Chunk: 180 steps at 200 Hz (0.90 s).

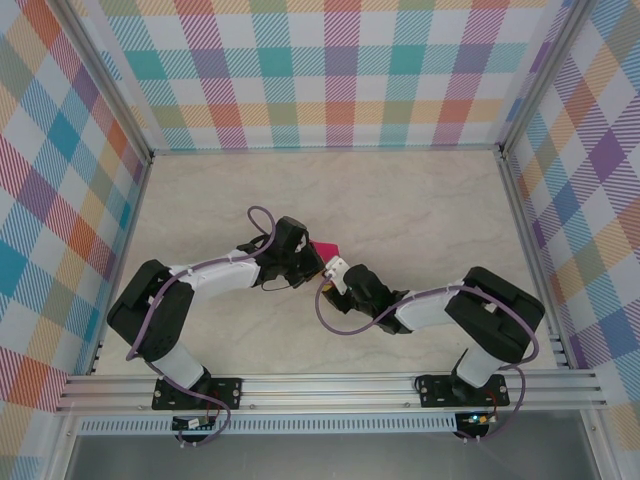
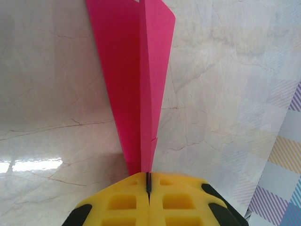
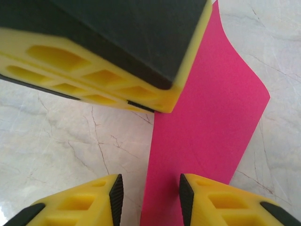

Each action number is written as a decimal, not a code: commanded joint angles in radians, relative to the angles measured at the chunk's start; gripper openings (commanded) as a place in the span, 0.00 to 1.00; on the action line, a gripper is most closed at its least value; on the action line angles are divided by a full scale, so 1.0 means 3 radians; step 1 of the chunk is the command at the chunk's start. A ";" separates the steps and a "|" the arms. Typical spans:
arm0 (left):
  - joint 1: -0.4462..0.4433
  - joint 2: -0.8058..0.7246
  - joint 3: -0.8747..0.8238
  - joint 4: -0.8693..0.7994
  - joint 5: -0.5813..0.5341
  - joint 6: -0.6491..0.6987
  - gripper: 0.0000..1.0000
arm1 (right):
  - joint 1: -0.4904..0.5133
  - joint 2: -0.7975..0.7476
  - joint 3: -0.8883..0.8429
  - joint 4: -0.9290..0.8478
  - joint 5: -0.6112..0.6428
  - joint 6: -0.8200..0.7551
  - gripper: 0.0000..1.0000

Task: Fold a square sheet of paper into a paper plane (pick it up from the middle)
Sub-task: Fold the wing for the fifth time at the center of the table.

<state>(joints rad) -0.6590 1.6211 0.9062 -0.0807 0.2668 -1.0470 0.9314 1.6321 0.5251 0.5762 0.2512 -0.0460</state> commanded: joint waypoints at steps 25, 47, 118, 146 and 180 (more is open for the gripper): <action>-0.0033 0.0033 0.0071 -0.0106 -0.0040 -0.0048 0.00 | 0.0027 0.0110 0.0053 0.0338 0.0075 -0.0027 0.28; -0.0033 0.0010 0.0067 -0.0116 -0.0041 -0.0053 0.00 | 0.0025 0.0160 0.0054 0.0375 0.0093 -0.0029 0.25; -0.0028 -0.0013 0.0064 -0.0131 -0.0013 -0.0055 0.00 | 0.0020 0.0257 0.0064 0.0441 0.0163 0.0014 0.17; 0.0028 -0.0086 0.0063 -0.0195 -0.0028 -0.0019 0.06 | -0.0019 0.0241 0.0034 0.0452 0.0064 0.0082 0.10; 0.0230 -0.0303 0.0012 -0.0349 -0.0071 0.0121 0.30 | -0.0219 0.0069 -0.0026 0.0368 -0.0440 0.0345 0.05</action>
<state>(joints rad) -0.6365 1.6058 0.9062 -0.1291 0.2672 -1.0485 0.9077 1.6958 0.5251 0.6735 0.2371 -0.0128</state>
